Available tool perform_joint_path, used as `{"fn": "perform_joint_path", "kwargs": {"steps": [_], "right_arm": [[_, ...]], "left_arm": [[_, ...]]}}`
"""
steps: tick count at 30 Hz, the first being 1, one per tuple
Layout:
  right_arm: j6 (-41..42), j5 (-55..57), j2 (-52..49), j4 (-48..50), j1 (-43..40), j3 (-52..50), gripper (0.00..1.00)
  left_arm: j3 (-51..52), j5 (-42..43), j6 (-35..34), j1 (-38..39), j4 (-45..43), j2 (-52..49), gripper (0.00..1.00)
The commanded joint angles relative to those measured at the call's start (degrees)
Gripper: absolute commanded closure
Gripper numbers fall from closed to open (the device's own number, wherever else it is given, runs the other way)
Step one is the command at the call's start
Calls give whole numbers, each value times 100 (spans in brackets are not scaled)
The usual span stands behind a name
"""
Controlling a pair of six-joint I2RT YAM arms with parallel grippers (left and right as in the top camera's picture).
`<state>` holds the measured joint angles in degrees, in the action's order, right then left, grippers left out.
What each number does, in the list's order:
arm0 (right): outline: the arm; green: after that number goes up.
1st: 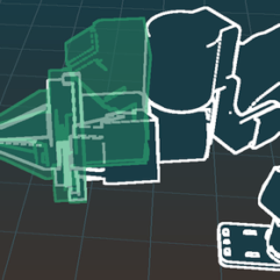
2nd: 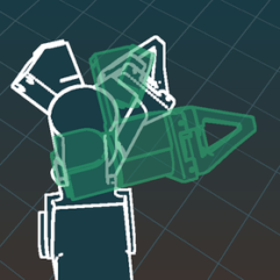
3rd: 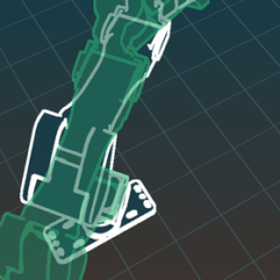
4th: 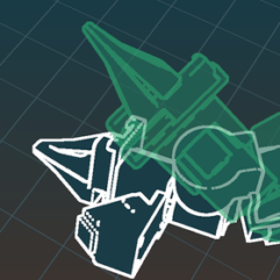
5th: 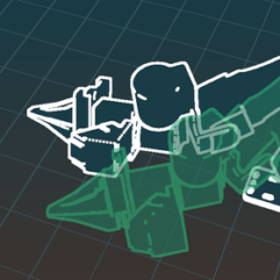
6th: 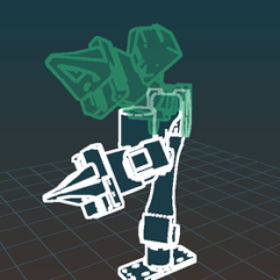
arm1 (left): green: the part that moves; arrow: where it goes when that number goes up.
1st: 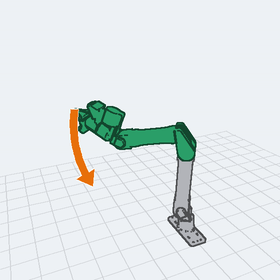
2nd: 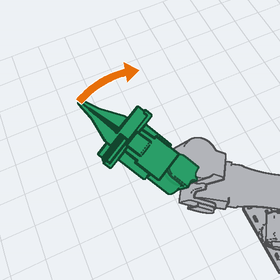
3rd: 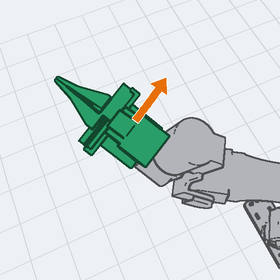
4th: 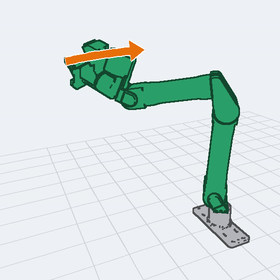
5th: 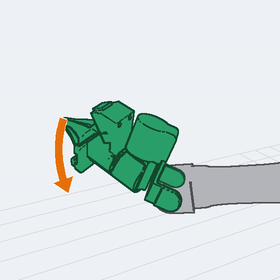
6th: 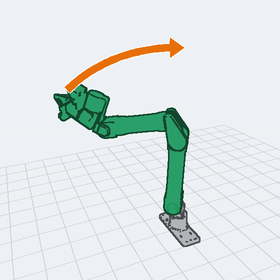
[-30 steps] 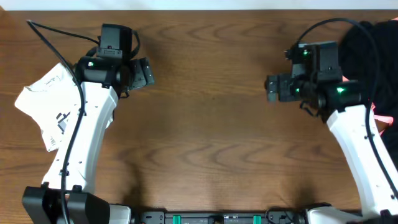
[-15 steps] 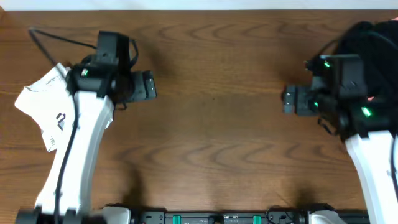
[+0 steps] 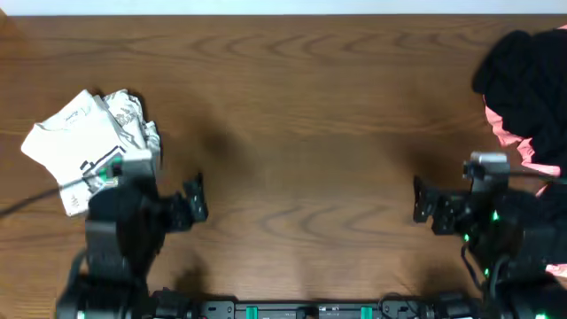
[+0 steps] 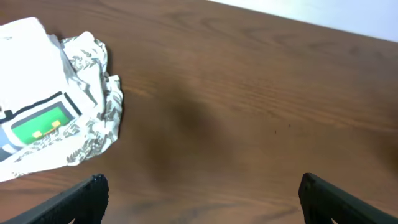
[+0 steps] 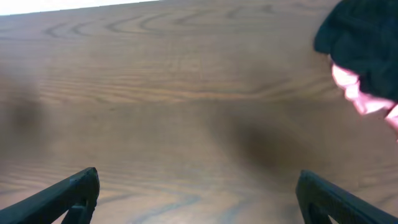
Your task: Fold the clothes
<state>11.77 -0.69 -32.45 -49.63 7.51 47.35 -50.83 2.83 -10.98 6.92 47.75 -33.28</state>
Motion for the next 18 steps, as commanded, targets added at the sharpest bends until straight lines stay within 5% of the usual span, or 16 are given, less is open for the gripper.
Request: {"fn": "perform_joint_path", "kwargs": {"steps": [1,18], "right_arm": [[472,-105,157,-184,55,-186,1],[470,-105,142,-1705,55,-186,1]], "left_arm": [[98,-2,87,-9,223,415,2],[98,-4,90,-9,758,605,2]]}}
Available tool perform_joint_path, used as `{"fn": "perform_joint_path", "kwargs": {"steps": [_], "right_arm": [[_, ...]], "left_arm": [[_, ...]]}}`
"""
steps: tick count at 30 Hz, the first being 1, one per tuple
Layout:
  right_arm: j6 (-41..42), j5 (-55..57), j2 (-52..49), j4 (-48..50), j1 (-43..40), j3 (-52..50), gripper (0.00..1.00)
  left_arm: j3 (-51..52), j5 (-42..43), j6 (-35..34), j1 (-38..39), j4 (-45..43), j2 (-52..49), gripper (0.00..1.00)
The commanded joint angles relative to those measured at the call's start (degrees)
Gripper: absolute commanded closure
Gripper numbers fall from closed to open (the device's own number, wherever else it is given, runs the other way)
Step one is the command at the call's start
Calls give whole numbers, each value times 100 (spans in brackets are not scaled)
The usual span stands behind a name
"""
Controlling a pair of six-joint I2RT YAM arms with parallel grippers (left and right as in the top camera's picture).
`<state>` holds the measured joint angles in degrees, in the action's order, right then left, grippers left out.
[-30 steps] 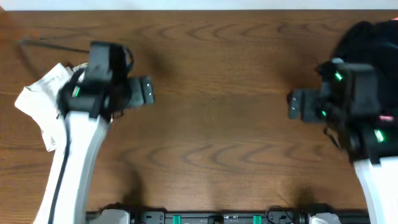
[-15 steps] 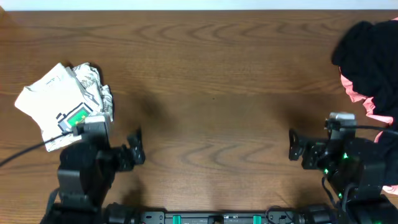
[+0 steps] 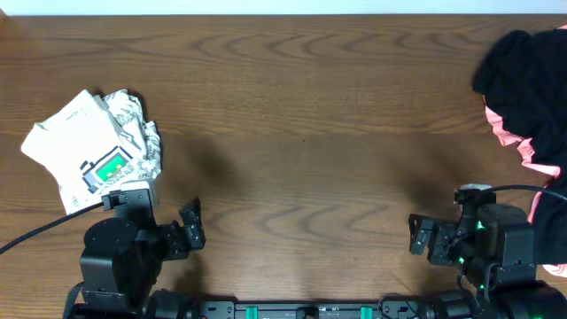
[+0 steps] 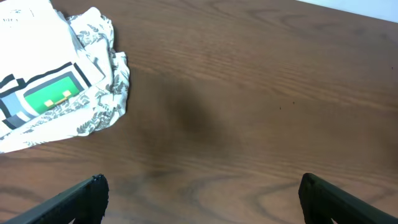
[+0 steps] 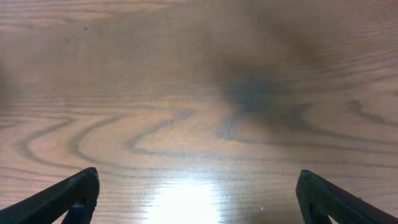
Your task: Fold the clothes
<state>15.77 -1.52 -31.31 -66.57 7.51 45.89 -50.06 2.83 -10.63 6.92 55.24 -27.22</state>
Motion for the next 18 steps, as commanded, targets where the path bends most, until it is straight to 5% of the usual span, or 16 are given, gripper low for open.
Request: {"fn": "perform_joint_path", "kwargs": {"steps": [1,18], "right_arm": [[72,-20,28,-13,55,-39,1],[-173,363,1460,144,28,-518,1]], "left_arm": [[22,-4,52,-9,9,0,2],[22,-2,52,-9,9,0,2]]}}
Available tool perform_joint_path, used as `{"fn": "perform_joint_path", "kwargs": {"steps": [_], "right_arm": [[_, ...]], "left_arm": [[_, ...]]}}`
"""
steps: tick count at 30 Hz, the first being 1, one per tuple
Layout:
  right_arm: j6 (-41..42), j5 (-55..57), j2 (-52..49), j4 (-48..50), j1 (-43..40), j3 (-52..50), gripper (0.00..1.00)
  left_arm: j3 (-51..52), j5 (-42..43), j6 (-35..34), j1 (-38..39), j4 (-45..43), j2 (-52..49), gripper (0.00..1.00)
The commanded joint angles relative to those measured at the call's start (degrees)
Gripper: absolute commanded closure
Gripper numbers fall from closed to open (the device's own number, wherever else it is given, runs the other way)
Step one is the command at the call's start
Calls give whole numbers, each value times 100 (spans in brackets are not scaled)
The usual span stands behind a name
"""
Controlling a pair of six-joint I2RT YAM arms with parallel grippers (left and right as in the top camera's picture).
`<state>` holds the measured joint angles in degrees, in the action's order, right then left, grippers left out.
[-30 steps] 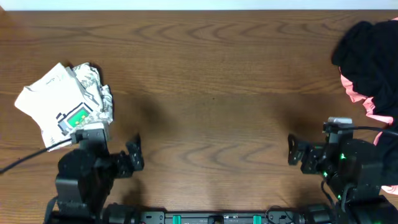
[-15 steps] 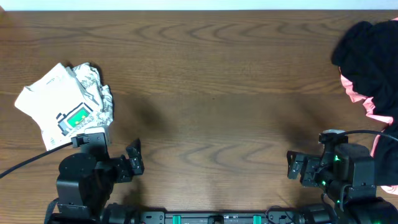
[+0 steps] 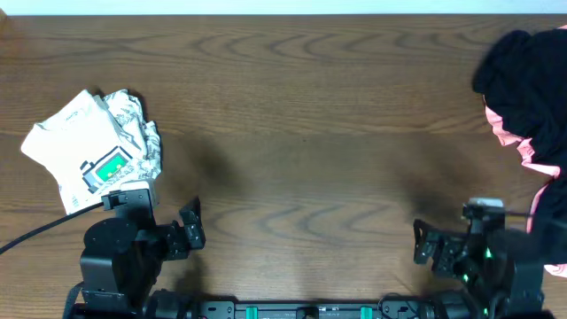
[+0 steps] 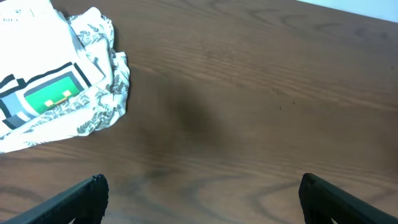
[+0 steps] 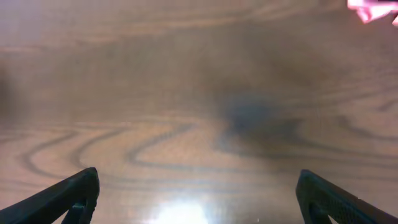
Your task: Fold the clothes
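Note:
A folded white garment with a green print and a patterned piece under it lies at the table's left, also in the left wrist view. A heap of black and pink clothes sits at the right edge; a pink scrap shows in the right wrist view. My left gripper stands open near the front left, its fingers wide apart over bare wood. Near the front right my right gripper is open too, fingers apart, holding nothing.
The wooden table spans the whole view. A black cable runs off the left arm toward the left edge. The arm bases sit along the front edge.
My right gripper has drawn slightly back toward the front edge and right. The left gripper and the clothes stand where they were.
Both grippers were open further out over the table, the left beside the folded white garment. Then both stood nearer the front edge. Now the right has pulled back a little more. Folded garment and clothes heap lie unmoved.

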<state>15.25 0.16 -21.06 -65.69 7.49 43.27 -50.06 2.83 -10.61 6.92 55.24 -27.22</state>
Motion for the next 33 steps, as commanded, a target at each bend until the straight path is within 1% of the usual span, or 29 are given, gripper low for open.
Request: {"fn": "perform_joint_path", "kwargs": {"steps": [1,4,7,11,14,16,19,22,24,27,33], "right_arm": [[-118,229,680,153,31,-417,1],[-131,310,1440,592,31,-962,1],[-365,306,2059,1215,28,-1432,1],[-883,315,2068,2168,-85,-1910,1],[-1497,304,2074,3080,-162,-2343,1],[-1762,306,2074,3838,-219,-2712,1],[-2052,306,2074,5016,-262,-3270,1],[-2118,308,2076,6299,-271,-3880,1],[-2116,306,2076,6988,-271,-4286,1],[-2111,282,2079,6227,-264,-4299,1],[-2111,260,2076,6164,-260,-4295,1]], "left_arm": [[22,-4,52,-9,7,0,2],[22,-4,52,-9,9,0,2],[22,-2,50,-9,7,0,2],[22,-2,50,-9,7,0,2],[22,-4,50,-9,7,0,2],[22,-4,50,-9,9,0,2],[22,-2,50,-9,9,0,2],[22,-4,50,-9,9,0,2],[22,-2,52,-9,9,0,2],[22,-4,52,-9,7,0,2],[22,-4,52,-9,7,0,2]]}}
